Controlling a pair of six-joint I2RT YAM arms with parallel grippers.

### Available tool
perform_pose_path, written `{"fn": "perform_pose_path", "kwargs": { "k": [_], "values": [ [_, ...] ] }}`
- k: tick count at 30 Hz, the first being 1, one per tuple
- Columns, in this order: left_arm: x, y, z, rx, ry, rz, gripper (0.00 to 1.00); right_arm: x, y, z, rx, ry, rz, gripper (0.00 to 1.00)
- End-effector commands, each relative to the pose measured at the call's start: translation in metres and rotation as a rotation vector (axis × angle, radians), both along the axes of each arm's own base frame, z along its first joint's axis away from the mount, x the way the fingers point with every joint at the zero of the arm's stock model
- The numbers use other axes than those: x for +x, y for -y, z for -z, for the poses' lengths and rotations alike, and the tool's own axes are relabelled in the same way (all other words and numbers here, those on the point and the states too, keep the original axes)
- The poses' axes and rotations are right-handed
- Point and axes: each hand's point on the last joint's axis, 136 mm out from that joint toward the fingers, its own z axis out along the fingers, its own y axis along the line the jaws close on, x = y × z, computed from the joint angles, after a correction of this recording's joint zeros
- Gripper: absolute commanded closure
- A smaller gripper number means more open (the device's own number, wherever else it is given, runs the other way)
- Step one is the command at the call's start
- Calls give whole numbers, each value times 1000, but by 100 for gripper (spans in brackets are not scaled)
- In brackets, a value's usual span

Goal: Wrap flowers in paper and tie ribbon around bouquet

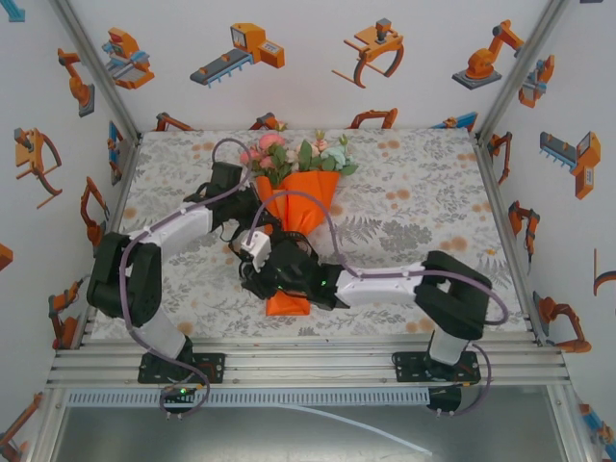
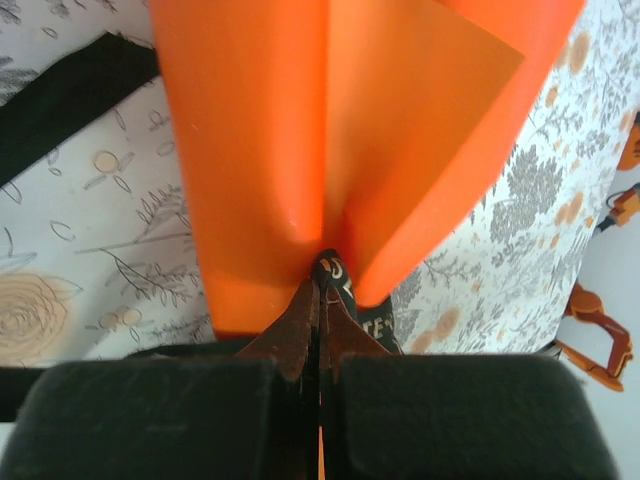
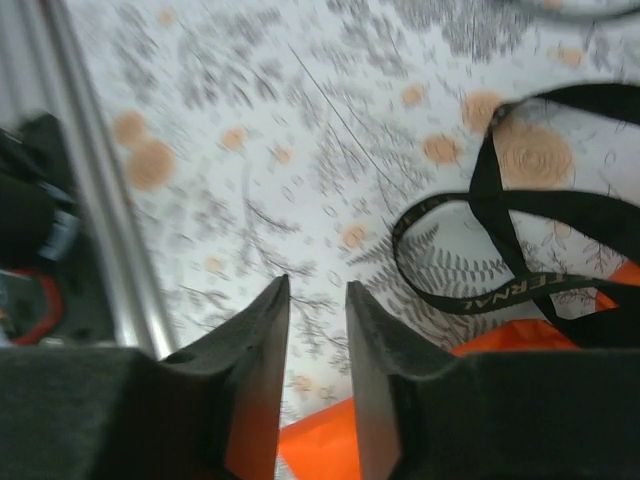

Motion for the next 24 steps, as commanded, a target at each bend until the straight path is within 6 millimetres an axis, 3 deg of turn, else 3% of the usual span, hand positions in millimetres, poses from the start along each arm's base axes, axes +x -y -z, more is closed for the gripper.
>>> {"fn": "perform_pose_path", "kwargs": {
  "k": [1, 6, 13, 18, 24],
  "values": [
    [16, 1, -5, -88, 13, -8, 100, 8, -18, 5, -29, 172, -36, 61],
    [21, 3, 1, -98, 12, 11, 100, 17, -29, 33, -160, 224, -67, 57],
    [18, 8, 10, -119, -6, 34, 100, 24, -38, 42, -177, 265, -59, 56],
    [17, 8, 11, -124, -4, 36, 100, 42, -42, 48, -214, 320, 4, 52],
    [16, 8, 11, -122, 0, 39, 100, 48, -46, 72, -274, 322, 8, 47]
  ]
}}
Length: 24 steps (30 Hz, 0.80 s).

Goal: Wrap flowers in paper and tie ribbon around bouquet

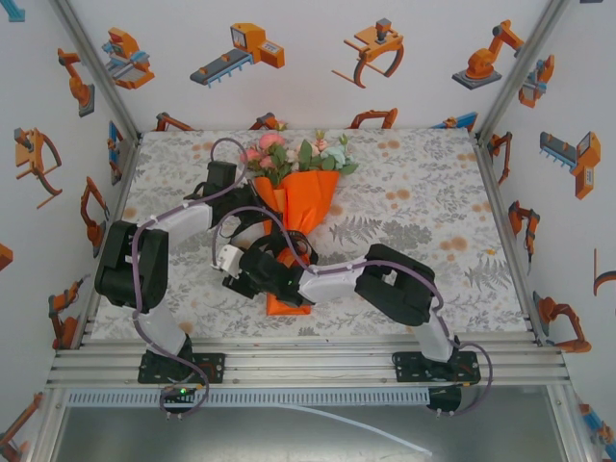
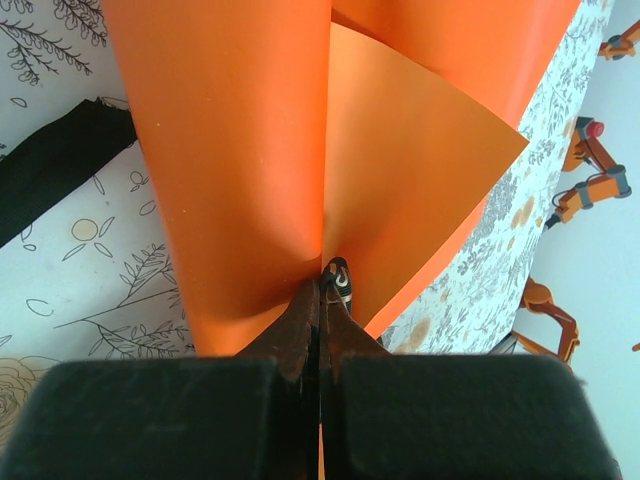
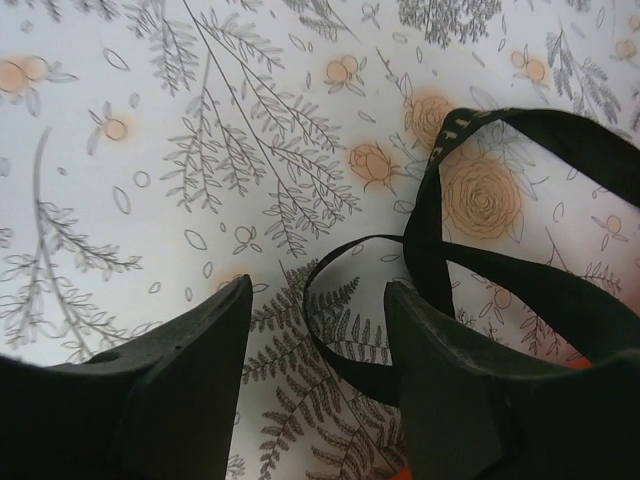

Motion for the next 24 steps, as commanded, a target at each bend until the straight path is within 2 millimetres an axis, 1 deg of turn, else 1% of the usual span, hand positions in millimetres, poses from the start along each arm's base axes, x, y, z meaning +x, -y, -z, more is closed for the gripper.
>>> {"fn": "perform_pose_path", "kwargs": {
  "k": [1, 3, 5, 6, 8, 9, 10, 13, 17, 20, 24],
  "values": [
    [-2, 2, 2, -11, 0, 13, 100, 6, -9, 0, -25, 28, 0, 49],
    [-1, 1, 1, -11, 1, 12, 100, 4, -14, 3, -48, 8, -19, 56],
    [-2, 0, 0, -7, 3, 10, 100, 3, -16, 4, -45, -1, -29, 74],
    [-2, -1, -2, -5, 8, 8, 100, 2, -16, 1, -33, 0, -31, 81],
    [-2, -3, -3, 6, 21, 14, 100, 1, -14, -9, -5, 5, -31, 93],
    [-3, -4, -3, 17, 26, 21, 100, 0, -12, -18, 7, 9, -33, 97],
    [-4, -6, -4, 31, 33, 28, 100, -2, -10, -31, 21, 12, -35, 100],
    [-6, -9, -7, 60, 59, 54, 100, -9, -4, -72, 75, 11, -60, 100],
    [-8, -11, -14, 69, 89, 72, 100, -11, 11, -113, 163, -19, -62, 100],
    [-10, -15, -17, 73, 99, 64, 100, -7, 31, -131, 199, -17, -32, 100],
    [-15, -12, -23, 47, 113, 90, 100, 2, 62, -139, 190, -17, 20, 100]
  ]
}}
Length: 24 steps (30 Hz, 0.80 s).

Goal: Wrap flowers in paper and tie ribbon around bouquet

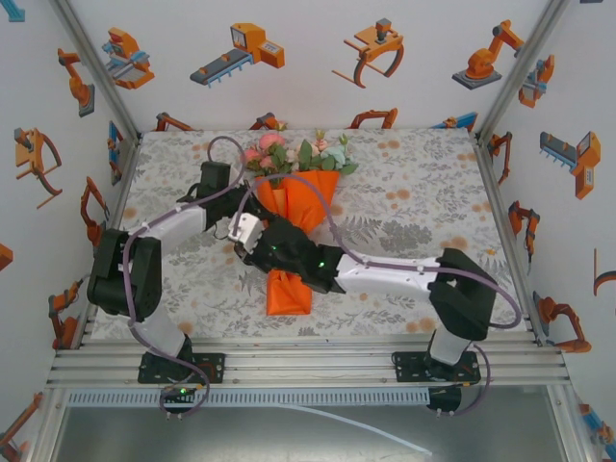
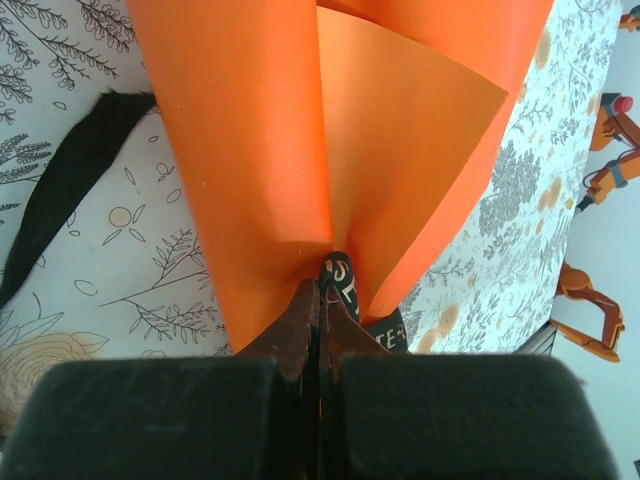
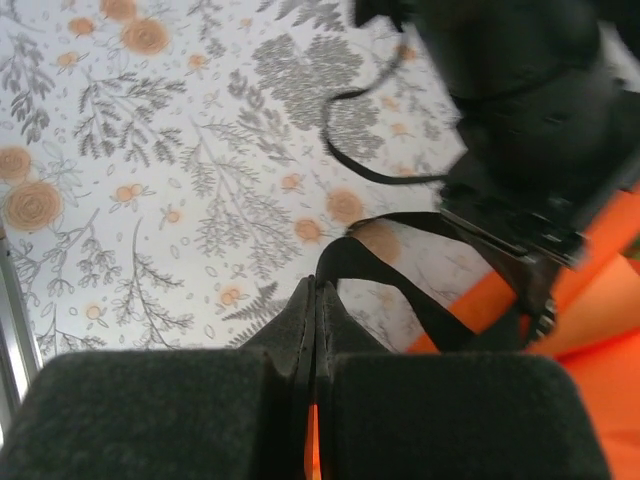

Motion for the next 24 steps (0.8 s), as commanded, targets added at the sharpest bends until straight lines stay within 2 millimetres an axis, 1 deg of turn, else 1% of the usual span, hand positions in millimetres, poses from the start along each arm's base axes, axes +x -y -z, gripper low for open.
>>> {"fn": "perform_pose_path", "kwargs": {
  "k": [1, 5, 7, 10, 13, 14, 16, 17, 18, 19, 20, 21, 23, 24],
  "values": [
    [-10, 2, -13, -16, 39, 52, 100, 8, 26, 12, -38, -40, 49, 100],
    [-21, 9, -22, -68, 56, 89, 100, 24, 56, 22, -95, -45, 121, 100],
    [-26, 10, -25, -70, 64, 99, 100, 35, 71, 36, -139, -49, 172, 100],
    [-33, 8, -24, -49, 66, 109, 100, 48, 88, 48, -190, -31, 235, 100],
    [-40, 6, -23, -37, 66, 115, 100, 60, 99, 56, -221, -16, 283, 100],
    [-42, 6, -23, -33, 66, 119, 100, 63, 100, 58, -227, -18, 292, 100],
    [-46, 6, -23, -20, 72, 124, 100, 68, 100, 63, -238, -25, 307, 96],
    [-47, 6, -23, -7, 78, 123, 100, 68, 98, 65, -241, -30, 301, 96],
    [-48, 2, -20, 25, 74, 108, 100, 68, 97, 68, -245, -33, 299, 96],
    [-48, -6, -15, 72, 64, 73, 100, 70, 97, 69, -246, -32, 304, 96],
    [-47, -20, -6, 144, 39, 12, 100, 70, 96, 69, -239, -34, 308, 98],
    [-46, -35, 1, 218, 19, -47, 97, 70, 94, 67, -224, -38, 300, 100],
    [-47, -54, 10, 309, 6, -102, 81, 64, 87, 61, -189, -51, 257, 100],
    [-48, -60, 11, 338, 5, -122, 78, 60, 84, 58, -170, -58, 230, 100]
  ]
}}
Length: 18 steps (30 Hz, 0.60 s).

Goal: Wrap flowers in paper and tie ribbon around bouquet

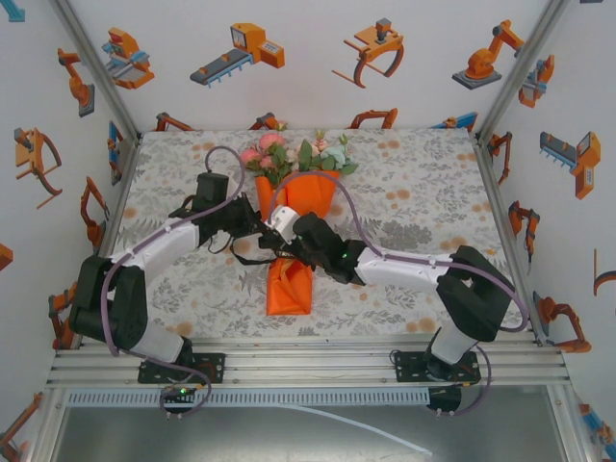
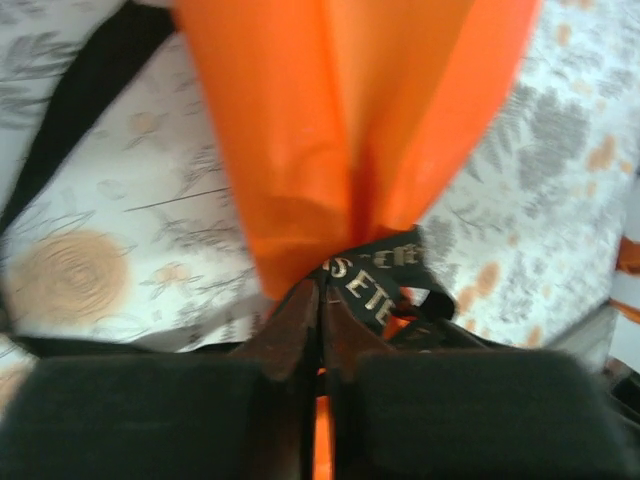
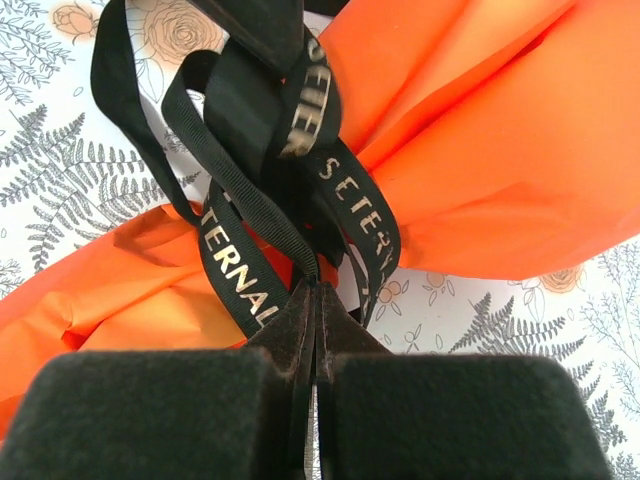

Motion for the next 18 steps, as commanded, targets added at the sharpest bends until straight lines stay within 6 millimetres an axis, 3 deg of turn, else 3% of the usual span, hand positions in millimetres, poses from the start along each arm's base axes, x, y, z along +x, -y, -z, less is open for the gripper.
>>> {"fn": "perform_pose_path", "kwargs": {
  "k": [1, 3, 7, 11, 13, 15, 18],
  "values": [
    [-7, -40, 11, 192, -9, -101, 77, -4, -17, -26, 108, 7, -56, 100],
    [-9, -46, -3, 222, 30, -99, 72, -9, -20, -33, 148, 0, -83, 100],
    [-20, -62, -40, 273, 128, -117, 53, -19, -22, -46, 200, -19, -151, 100],
    [-39, -78, -72, 352, 223, -88, 44, -26, -22, -57, 265, -75, -222, 100],
    [-53, -59, -88, 314, 312, 74, 44, -27, -21, -62, 287, -97, -250, 100],
    [-78, -22, -107, 217, 485, 333, 43, -28, -22, -62, 295, -119, -279, 100],
    [-106, 13, -119, 152, 729, 561, 40, -26, -21, -58, 300, -144, -291, 100]
  ]
}}
